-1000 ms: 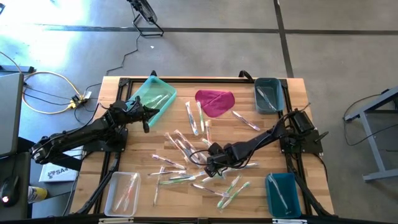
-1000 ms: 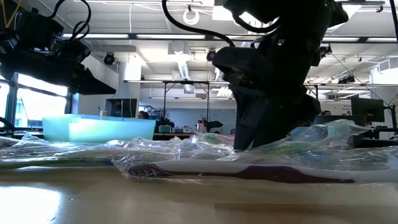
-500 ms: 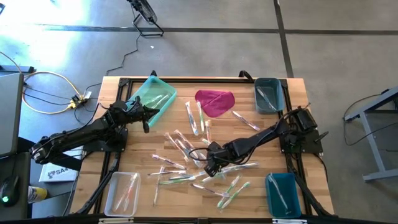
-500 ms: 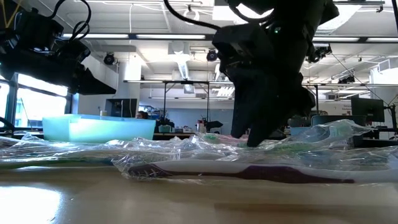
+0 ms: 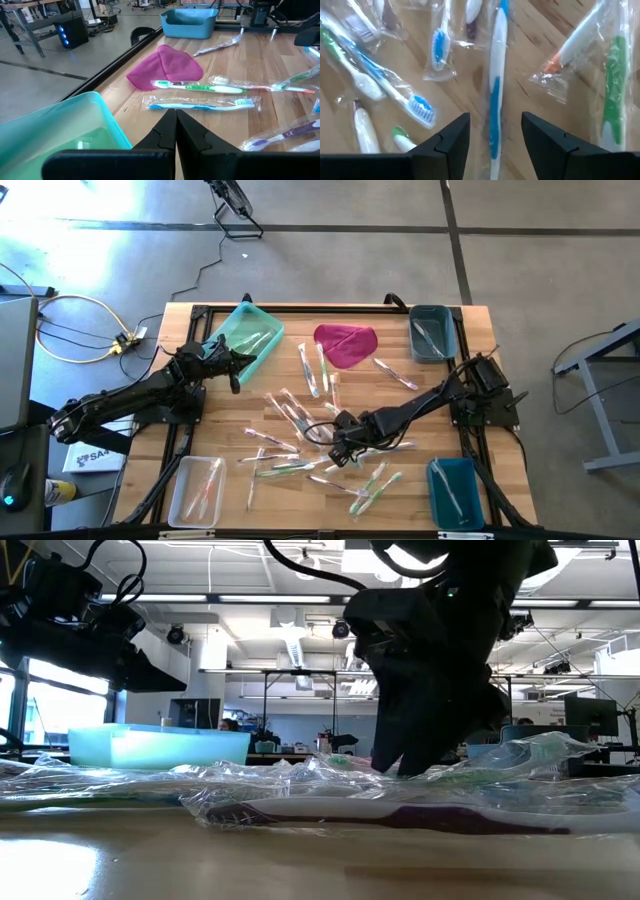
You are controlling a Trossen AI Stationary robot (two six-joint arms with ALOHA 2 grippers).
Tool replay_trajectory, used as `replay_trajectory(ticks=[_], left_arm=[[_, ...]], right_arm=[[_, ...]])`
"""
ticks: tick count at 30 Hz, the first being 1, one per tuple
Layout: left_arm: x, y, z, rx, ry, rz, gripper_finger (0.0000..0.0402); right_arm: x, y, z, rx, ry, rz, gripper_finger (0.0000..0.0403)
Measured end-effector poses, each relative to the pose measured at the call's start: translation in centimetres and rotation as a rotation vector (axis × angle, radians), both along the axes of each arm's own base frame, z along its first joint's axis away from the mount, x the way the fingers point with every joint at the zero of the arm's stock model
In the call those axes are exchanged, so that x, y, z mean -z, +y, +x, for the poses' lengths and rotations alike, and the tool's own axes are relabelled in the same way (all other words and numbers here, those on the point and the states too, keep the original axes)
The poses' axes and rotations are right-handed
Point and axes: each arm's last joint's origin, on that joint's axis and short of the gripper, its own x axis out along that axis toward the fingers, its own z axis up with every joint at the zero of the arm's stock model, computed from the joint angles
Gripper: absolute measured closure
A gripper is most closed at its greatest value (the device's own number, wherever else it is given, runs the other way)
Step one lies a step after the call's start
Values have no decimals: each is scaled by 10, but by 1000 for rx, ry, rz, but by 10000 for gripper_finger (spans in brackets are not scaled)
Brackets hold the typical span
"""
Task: Pick & Place Toothbrushes
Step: Put the blue toothbrush to the light blue bin
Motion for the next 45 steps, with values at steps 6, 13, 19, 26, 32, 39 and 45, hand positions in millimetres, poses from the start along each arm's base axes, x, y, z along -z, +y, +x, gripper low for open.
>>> replay_trajectory(ticks=[6, 13, 19, 26, 32, 39, 45], left_arm=[[0, 0, 0, 0, 0, -1, 402], [0, 0, 0, 3, 0, -1, 402], [0, 0, 0, 2, 0, -1, 402], [0, 0, 0, 1, 0, -1, 402], [0, 0, 0, -2, 0, -1, 402], [0, 0, 0, -1, 0, -1, 402], [0, 0, 0, -1, 0, -1, 402]], right_arm=[[15, 4, 3, -11, 20, -5, 232], [23, 7, 3, -16, 39, -13, 232], [21, 6, 3, -12, 34, -14, 262], [21, 5, 3, -12, 35, -8, 342], [22, 6, 4, -19, 32, -1, 390], [17, 7, 5, -40, 0, 9, 394], [-1, 4, 3, -58, -51, 3, 396]])
